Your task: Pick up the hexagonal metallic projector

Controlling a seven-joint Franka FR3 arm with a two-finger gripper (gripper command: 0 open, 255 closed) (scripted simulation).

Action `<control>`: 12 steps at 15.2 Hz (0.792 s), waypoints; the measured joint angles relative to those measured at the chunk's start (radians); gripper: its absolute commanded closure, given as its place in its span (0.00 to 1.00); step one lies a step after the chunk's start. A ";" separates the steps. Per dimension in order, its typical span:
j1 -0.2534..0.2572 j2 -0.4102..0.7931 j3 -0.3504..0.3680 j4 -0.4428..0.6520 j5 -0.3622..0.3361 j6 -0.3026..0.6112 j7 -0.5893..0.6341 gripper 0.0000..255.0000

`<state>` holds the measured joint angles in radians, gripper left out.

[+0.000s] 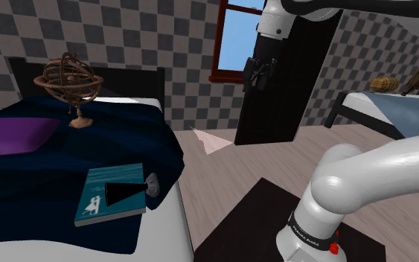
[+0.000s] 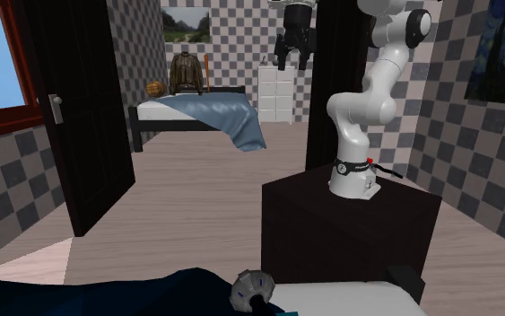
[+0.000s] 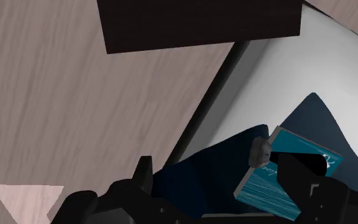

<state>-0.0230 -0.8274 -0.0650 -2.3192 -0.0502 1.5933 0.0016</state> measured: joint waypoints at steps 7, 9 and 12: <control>0.045 0.059 -0.028 -0.111 -0.002 0.198 -0.094 0.00; 0.067 0.100 -0.034 -0.138 0.002 0.276 -0.127 0.00; 0.100 0.164 -0.045 -0.181 0.009 0.401 -0.180 0.00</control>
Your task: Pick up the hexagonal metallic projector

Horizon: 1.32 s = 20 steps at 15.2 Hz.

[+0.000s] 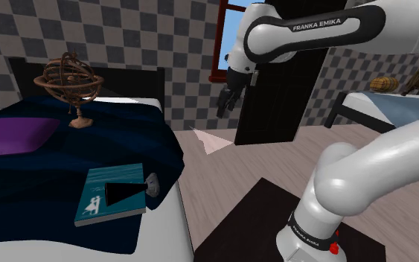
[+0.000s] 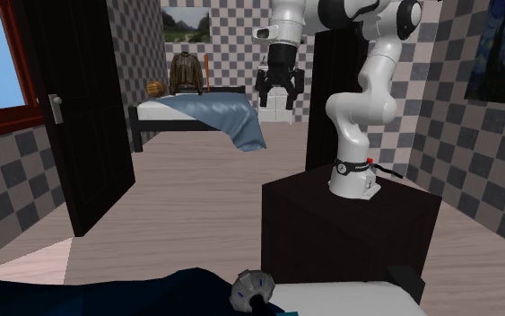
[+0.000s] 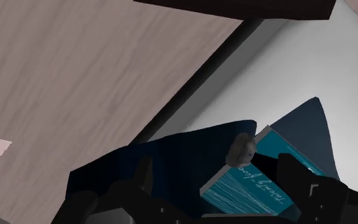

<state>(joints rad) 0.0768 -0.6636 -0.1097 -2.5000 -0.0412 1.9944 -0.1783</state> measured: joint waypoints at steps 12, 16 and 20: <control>0.151 0.362 -0.050 -0.025 0.085 0.451 -0.262 0.00; 0.209 0.525 -0.066 0.015 0.163 0.589 -0.390 0.00; 0.253 0.665 -0.057 0.065 0.266 0.691 -0.532 0.00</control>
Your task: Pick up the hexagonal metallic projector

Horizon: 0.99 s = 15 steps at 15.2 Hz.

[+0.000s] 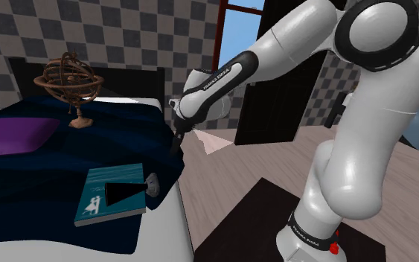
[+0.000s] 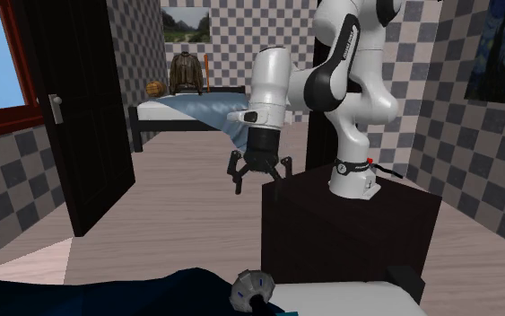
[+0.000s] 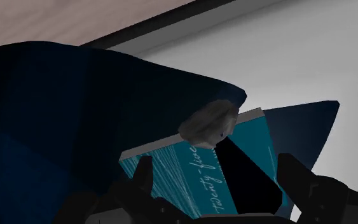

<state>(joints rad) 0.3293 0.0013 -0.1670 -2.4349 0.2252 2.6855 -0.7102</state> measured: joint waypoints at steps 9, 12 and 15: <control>-0.009 0.320 0.134 0.187 0.221 0.159 -0.322 0.00; -0.028 0.429 0.194 0.265 0.251 0.205 -0.401 0.00; -0.037 0.526 0.239 0.344 0.251 0.235 -0.460 0.00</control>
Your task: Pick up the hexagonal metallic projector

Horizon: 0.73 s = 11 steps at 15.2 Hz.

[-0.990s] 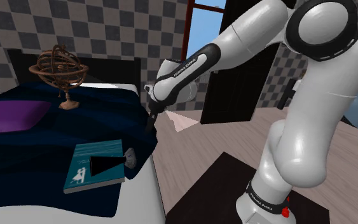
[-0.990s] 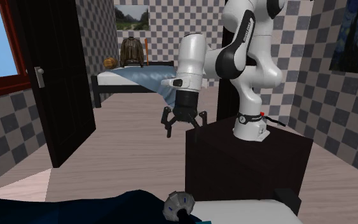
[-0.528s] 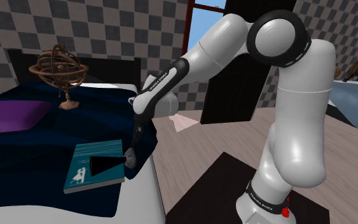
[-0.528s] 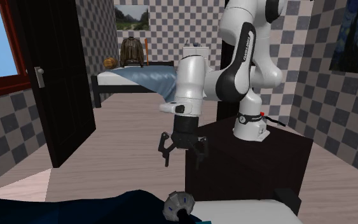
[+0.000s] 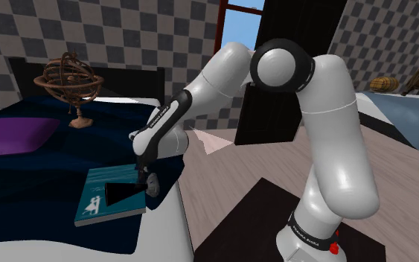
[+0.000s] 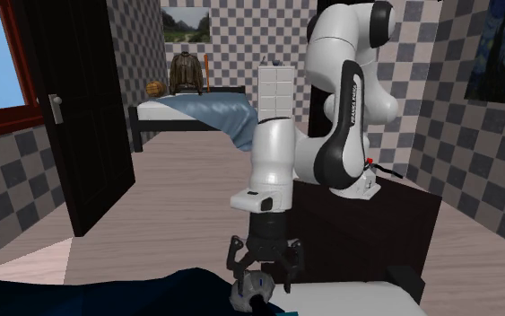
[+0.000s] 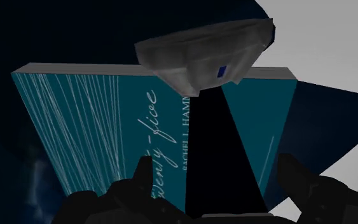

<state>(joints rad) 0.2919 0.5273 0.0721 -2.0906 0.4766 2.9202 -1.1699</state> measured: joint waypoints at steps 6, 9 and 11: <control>-0.015 0.135 0.049 0.097 -0.005 0.050 -0.063 0.00; -0.024 0.171 0.063 0.108 -0.001 0.074 -0.075 0.00; -0.027 0.187 0.067 0.116 0.000 0.083 -0.079 1.00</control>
<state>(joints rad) 0.2653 0.7142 0.1392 -1.9746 0.4770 3.0035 -1.2494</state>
